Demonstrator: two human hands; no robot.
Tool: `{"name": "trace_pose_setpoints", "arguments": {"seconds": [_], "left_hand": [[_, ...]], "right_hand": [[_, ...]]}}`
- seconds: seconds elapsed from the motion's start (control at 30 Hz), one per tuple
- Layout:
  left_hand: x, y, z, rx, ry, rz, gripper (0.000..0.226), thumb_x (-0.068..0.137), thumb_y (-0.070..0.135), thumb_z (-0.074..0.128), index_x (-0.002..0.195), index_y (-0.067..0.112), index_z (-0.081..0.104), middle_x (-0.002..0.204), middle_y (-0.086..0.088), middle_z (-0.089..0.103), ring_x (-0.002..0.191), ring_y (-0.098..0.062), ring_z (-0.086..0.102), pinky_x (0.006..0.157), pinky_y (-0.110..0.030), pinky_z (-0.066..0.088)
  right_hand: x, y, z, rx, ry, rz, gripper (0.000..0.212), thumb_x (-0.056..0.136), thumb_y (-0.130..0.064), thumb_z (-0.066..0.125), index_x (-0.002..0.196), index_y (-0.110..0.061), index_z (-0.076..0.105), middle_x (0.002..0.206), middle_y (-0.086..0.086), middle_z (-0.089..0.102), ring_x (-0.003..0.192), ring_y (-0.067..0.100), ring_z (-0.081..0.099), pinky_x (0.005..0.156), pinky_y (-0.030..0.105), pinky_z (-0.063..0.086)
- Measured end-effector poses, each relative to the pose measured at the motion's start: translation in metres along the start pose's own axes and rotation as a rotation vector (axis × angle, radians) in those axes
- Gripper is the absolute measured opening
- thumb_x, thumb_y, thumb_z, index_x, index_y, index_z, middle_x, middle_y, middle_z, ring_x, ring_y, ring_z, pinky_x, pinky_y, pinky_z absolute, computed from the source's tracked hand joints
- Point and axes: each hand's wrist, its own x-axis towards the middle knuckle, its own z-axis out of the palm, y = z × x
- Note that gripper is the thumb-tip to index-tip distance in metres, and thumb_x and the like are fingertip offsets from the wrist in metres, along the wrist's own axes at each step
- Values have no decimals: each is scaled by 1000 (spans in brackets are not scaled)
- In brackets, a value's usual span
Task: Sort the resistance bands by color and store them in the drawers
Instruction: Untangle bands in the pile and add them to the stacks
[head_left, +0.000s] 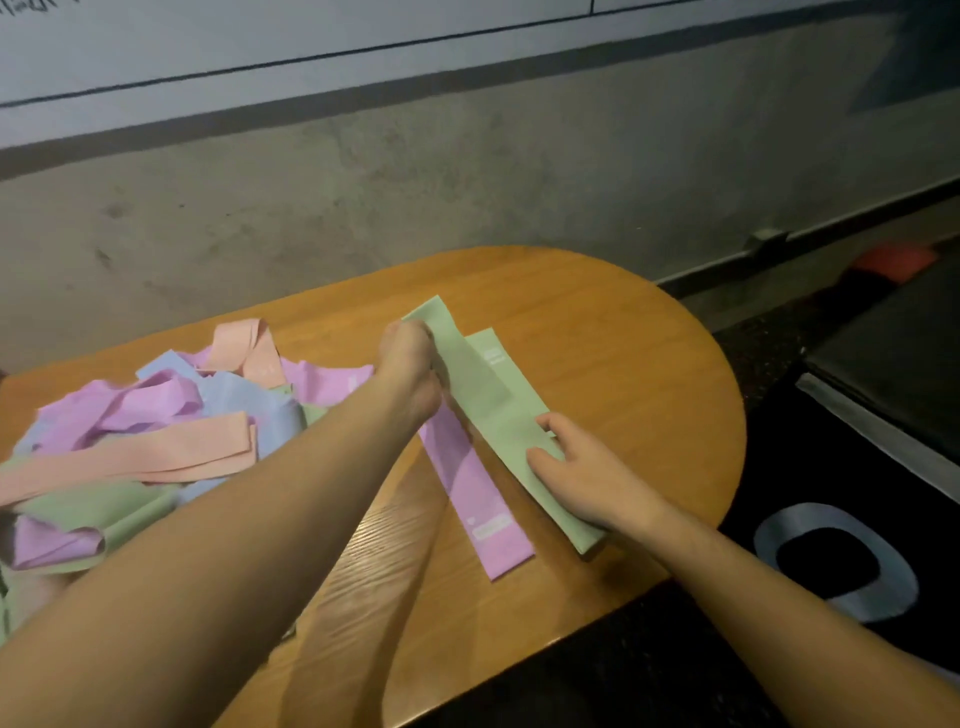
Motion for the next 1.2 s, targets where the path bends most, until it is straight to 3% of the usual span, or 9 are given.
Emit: {"name": "trace_pose_setpoints", "arguments": {"seconds": [0.23,0.33,0.43,0.57,0.77,0.87,0.97,1.07,1.2], "left_hand": [[31,-22,26,423,-28,141,24,96,4,48,114,18,53,87,-8,61,62,-21,59,41,-21,44],[44,-29,30,557,-38,186,16,96,7,51,105,19,56,86,-9,61,66,-26,59,54,-31,48],[53,-35,32,648,-52,247,13,98,9,52,99,21,56,90,-9,61,69,-22,57,54,-27,45],[66,-40,31,740,-50,281,10,99,14,56,108,19,59,94,-7,61,66,-18,56,55,-28,47],[72,-37,24,840,-78,276,35,98,17,60,133,19,56,97,-3,58,65,-18,59,71,-42,59],[66,-35,19,836,-101,255,41,99,11,58,138,17,50,106,-3,56,65,-20,62,65,-41,61],[59,-34,14,1034,-198,362,49,96,7,59,141,19,49,137,-7,48,93,-20,62,71,-32,60],[51,-30,11,1556,-333,651,63,90,9,61,146,30,42,160,-5,21,140,-30,34,106,-40,44],[45,-18,15,2070,-507,898,80,91,5,55,154,42,22,168,2,-2,153,-29,6,119,-48,24]], "right_hand": [[12,14,-20,-184,48,42,57,93,-33,51,147,-38,34,129,-5,64,111,20,64,95,41,53],[21,21,-21,-365,55,28,58,98,-35,49,153,-31,31,143,0,54,124,25,56,102,38,47],[25,23,-22,-542,38,14,58,100,-40,45,155,-32,30,152,-4,45,130,27,51,105,38,44],[24,27,-22,-732,11,34,60,100,-52,39,156,-33,27,148,-2,48,124,29,56,97,38,44],[17,29,-23,-769,87,39,80,86,-79,42,151,-35,30,134,-4,42,124,19,46,97,38,44],[14,26,-23,-777,59,61,85,82,-79,49,151,-37,23,134,-3,38,124,20,45,95,39,47],[11,22,-18,-769,41,40,79,84,-68,55,149,-36,25,130,-1,38,121,22,46,94,40,48],[9,19,-14,-774,42,12,72,87,-58,54,149,-34,28,131,0,39,122,23,44,95,40,48],[7,19,-16,-760,32,-4,76,87,-59,55,152,-36,24,136,-2,39,124,21,40,97,39,47]]}}
